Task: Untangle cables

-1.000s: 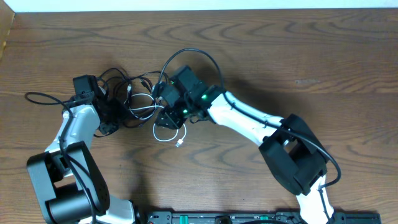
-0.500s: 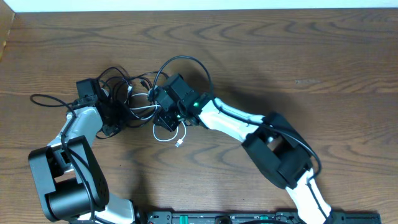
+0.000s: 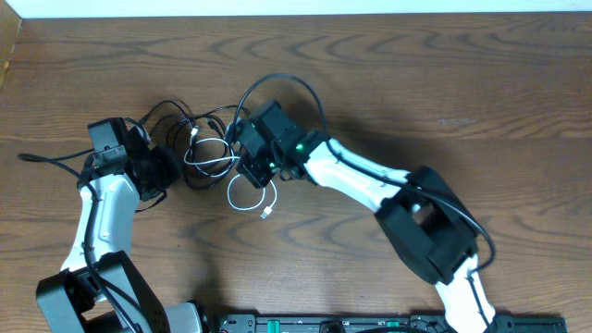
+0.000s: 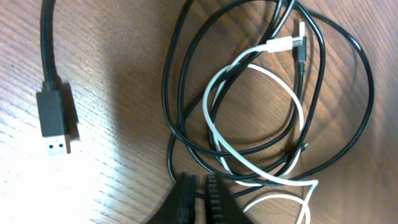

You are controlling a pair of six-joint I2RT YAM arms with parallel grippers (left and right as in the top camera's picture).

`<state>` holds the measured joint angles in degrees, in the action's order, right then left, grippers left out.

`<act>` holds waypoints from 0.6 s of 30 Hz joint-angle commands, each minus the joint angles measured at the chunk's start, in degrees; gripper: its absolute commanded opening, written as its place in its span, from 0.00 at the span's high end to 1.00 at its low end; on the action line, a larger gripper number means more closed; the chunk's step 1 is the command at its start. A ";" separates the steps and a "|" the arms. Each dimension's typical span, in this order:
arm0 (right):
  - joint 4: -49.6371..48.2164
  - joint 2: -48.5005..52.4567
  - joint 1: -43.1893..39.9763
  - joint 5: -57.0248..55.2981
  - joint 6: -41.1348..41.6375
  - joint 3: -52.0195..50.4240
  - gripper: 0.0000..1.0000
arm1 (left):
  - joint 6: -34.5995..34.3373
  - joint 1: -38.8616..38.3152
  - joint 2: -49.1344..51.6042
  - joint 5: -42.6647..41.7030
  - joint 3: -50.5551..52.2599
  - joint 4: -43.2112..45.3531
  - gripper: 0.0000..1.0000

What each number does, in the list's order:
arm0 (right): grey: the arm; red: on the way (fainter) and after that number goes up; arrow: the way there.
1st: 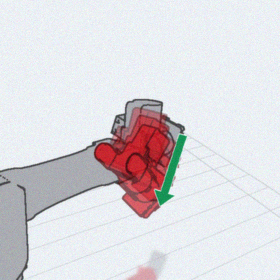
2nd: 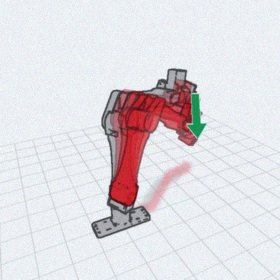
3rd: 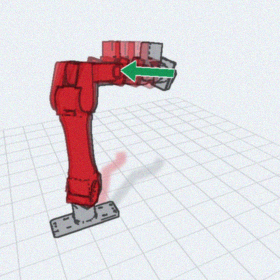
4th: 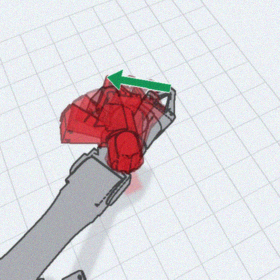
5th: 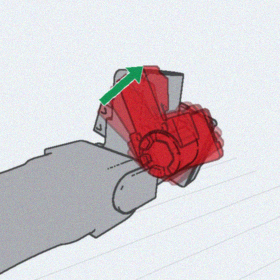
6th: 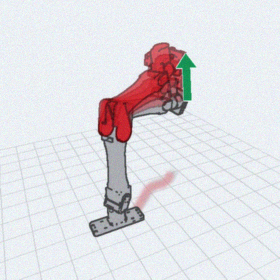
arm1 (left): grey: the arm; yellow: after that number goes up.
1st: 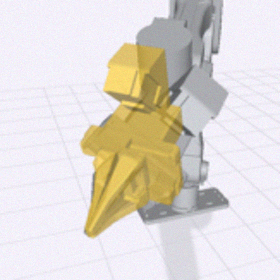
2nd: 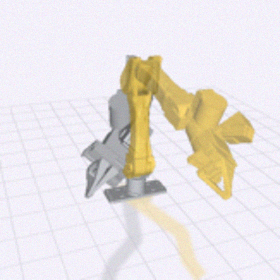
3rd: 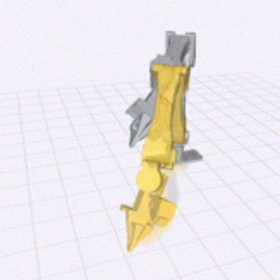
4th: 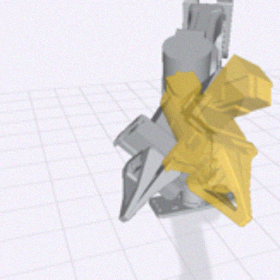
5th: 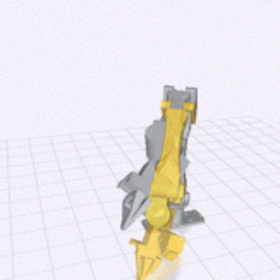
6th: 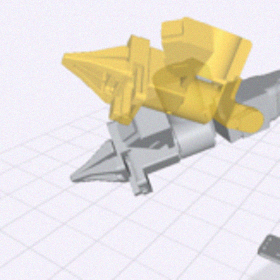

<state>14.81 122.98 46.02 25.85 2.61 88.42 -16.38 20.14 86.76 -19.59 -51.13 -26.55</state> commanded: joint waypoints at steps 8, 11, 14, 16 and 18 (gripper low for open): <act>-4.37 -1.33 0.15 -4.76 -1.84 0.66 0.38 | -2.38 0.02 6.91 -4.39 0.20 3.13 0.49; -4.52 -0.42 -0.04 -7.23 -1.84 0.66 0.40 | -2.99 -0.48 10.25 -6.91 0.20 5.57 0.48; -4.26 -0.39 -0.76 -7.28 -1.84 0.66 0.44 | -5.20 -1.46 14.56 -7.06 0.20 8.37 0.47; -4.11 -0.39 -1.05 -7.26 -1.81 0.66 0.45 | -5.40 -1.86 16.68 -9.73 0.20 11.37 0.48; -3.19 -0.39 -1.33 -7.26 -1.84 0.66 0.45 | -5.42 -1.84 17.59 -14.67 0.20 13.99 0.48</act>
<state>10.87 121.93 45.60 19.62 1.45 88.47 -20.45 18.85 101.08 -27.46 -51.48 -14.09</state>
